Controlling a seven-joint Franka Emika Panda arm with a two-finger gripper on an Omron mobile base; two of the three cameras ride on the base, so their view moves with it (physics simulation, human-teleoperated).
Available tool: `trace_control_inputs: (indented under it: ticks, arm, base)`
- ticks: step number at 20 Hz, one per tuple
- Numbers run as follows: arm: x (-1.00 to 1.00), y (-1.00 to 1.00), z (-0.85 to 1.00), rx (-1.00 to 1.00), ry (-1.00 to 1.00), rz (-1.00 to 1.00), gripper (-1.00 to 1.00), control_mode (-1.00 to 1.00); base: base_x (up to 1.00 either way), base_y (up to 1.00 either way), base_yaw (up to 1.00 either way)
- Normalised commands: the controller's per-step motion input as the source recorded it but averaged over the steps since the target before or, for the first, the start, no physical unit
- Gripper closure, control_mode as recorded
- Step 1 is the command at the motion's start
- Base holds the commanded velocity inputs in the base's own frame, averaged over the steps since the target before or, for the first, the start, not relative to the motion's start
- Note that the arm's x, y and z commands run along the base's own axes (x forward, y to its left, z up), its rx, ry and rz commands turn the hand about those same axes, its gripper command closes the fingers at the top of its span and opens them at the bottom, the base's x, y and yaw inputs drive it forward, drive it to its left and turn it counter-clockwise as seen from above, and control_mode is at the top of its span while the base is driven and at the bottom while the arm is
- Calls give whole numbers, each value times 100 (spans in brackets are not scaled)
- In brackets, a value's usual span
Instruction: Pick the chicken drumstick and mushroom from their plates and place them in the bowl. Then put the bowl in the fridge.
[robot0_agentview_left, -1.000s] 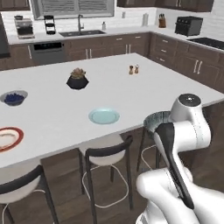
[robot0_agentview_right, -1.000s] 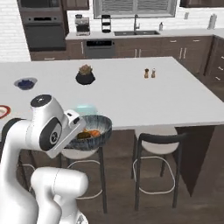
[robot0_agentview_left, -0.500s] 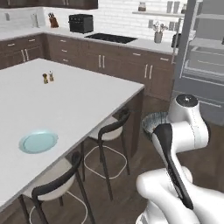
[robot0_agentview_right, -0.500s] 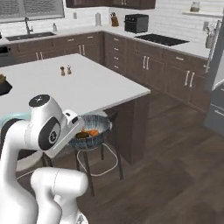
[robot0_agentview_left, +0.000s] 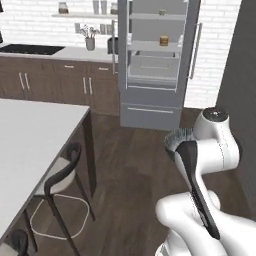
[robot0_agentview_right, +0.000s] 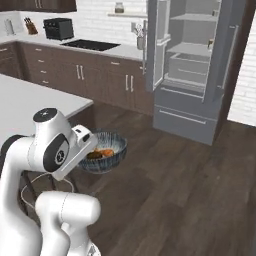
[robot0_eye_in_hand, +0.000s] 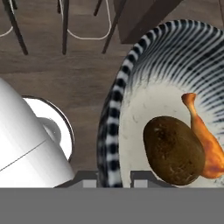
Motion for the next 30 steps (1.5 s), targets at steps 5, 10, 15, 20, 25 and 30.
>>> trace_control_inputs:
  ticks: [5, 10, 15, 20, 25, 30]
  arm:
    - [0, 0, 0, 0, 0, 0, 100, 100]
    - [0, 0, 0, 0, 0, 0, 100, 100]
    - [0, 0, 0, 0, 0, 0, 100, 100]
    - [0, 0, 0, 0, 0, 0, 100, 100]
    - [0, 0, 0, 0, 0, 0, 100, 100]
    - [0, 0, 0, 0, 0, 0, 100, 100]
  base:
    - [100, -17, -14]
    - [100, -25, 16]
    - [100, -25, 18]
    - [100, 0, 0]
    - [100, 1, 1]
    - [99, 6, -11]
